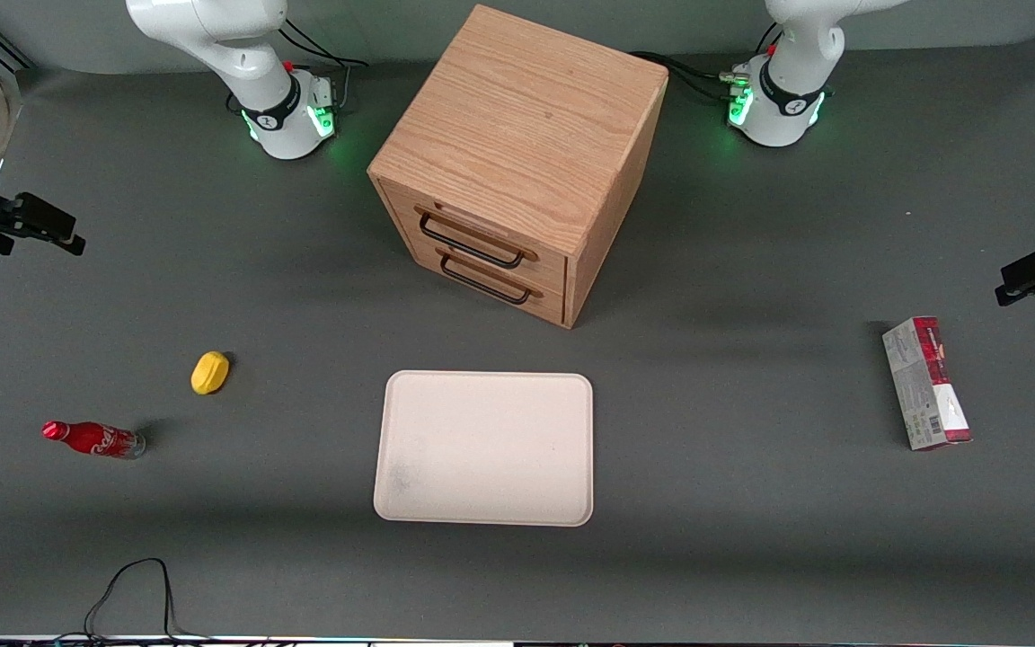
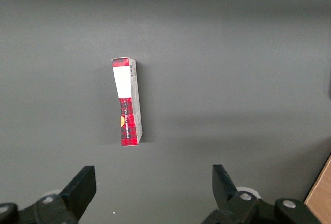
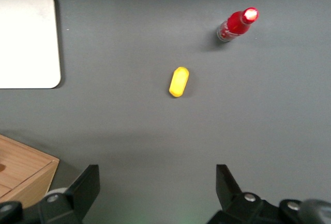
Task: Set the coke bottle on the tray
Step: 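Move the open right gripper toward the red Coca-Cola bottle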
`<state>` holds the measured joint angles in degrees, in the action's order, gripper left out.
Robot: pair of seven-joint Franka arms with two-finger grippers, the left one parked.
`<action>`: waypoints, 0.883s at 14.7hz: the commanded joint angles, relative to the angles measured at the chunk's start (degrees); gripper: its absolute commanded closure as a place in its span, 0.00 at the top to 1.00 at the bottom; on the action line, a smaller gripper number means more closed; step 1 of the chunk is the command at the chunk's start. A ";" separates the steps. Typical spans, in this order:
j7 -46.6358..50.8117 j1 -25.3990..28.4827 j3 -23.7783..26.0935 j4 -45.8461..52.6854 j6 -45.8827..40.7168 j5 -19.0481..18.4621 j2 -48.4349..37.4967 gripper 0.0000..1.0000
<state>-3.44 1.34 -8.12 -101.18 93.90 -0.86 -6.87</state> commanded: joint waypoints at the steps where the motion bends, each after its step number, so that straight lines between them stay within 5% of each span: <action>1: -4.72 -2.65 -0.40 3.17 2.33 0.42 5.35 0.99; 7: -10.70 -4.93 -3.92 19.42 6.11 3.30 26.52 0.99; 9: -16.83 -6.69 -4.10 20.59 9.18 6.65 30.41 0.99; 13: -21.25 -7.93 -4.36 20.15 17.09 7.62 35.15 0.99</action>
<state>-21.96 -6.44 -12.34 -83.10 108.84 5.53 25.83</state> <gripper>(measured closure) 0.009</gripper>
